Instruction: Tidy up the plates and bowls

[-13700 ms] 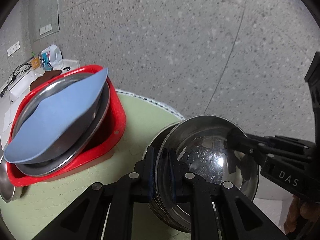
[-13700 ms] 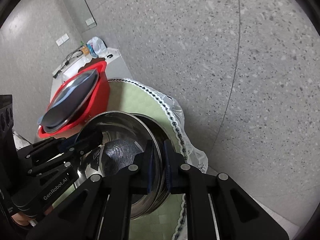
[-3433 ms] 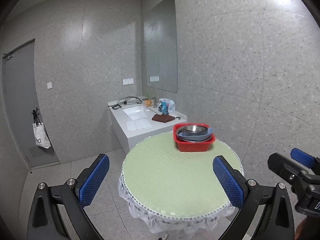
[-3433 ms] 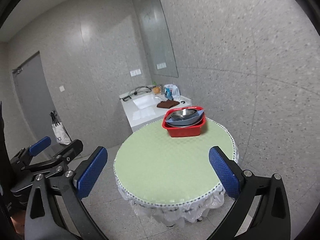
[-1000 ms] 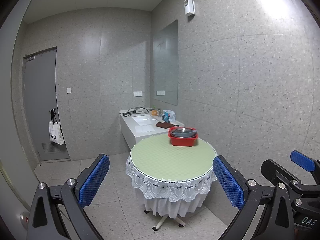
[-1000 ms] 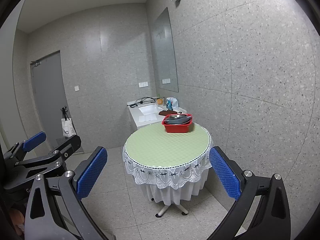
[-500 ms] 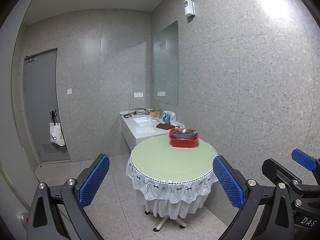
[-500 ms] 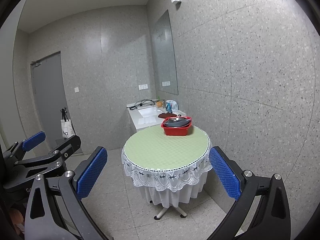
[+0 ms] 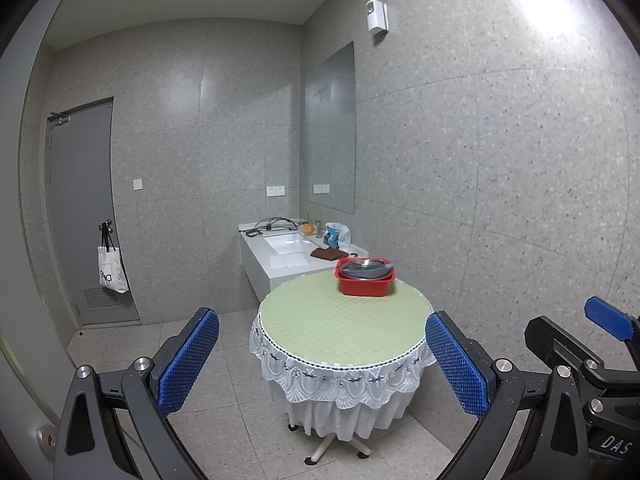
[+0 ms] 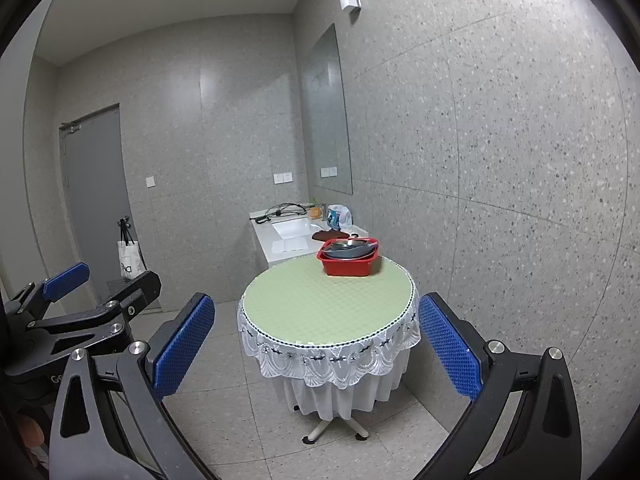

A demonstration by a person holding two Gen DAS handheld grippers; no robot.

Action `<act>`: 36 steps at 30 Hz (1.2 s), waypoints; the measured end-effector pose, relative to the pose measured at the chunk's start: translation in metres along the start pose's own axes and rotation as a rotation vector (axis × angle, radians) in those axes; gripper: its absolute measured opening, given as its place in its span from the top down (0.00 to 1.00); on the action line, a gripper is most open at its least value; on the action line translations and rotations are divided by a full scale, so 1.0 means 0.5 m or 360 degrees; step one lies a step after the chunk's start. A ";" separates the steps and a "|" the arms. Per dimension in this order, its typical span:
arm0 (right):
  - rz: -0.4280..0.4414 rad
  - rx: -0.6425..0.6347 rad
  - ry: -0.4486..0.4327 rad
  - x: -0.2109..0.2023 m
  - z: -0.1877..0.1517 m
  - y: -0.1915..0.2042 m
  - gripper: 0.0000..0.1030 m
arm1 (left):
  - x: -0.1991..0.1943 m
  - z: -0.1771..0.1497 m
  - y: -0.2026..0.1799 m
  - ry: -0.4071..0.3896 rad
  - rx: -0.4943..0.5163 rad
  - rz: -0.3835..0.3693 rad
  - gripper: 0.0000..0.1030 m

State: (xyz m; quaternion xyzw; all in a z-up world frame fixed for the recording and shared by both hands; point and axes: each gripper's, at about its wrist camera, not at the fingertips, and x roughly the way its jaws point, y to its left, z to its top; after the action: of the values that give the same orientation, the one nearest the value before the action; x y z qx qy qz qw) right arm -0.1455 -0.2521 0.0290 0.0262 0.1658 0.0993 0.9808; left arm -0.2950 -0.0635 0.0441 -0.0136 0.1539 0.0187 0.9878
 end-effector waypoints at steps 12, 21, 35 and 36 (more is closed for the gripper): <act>0.0008 0.0007 0.0012 0.009 0.000 -0.013 0.00 | 0.007 -0.002 0.001 0.0006 0.0005 0.0004 0.01; 0.0014 0.0009 0.0012 0.011 0.003 -0.021 0.00 | 0.010 -0.002 0.002 0.0004 0.0008 0.0008 0.01; 0.0023 0.0010 0.0009 0.013 0.002 -0.025 0.00 | 0.019 -0.004 0.002 -0.0006 0.0013 0.0010 0.01; 0.0023 0.0010 0.0010 0.013 0.002 -0.025 0.00 | 0.019 -0.004 0.002 -0.0005 0.0013 0.0009 0.01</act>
State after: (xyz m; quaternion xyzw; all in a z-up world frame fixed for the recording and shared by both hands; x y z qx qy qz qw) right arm -0.1369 -0.2629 0.0268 0.0301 0.1690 0.1059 0.9794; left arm -0.2869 -0.0625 0.0392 -0.0090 0.1525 0.0210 0.9880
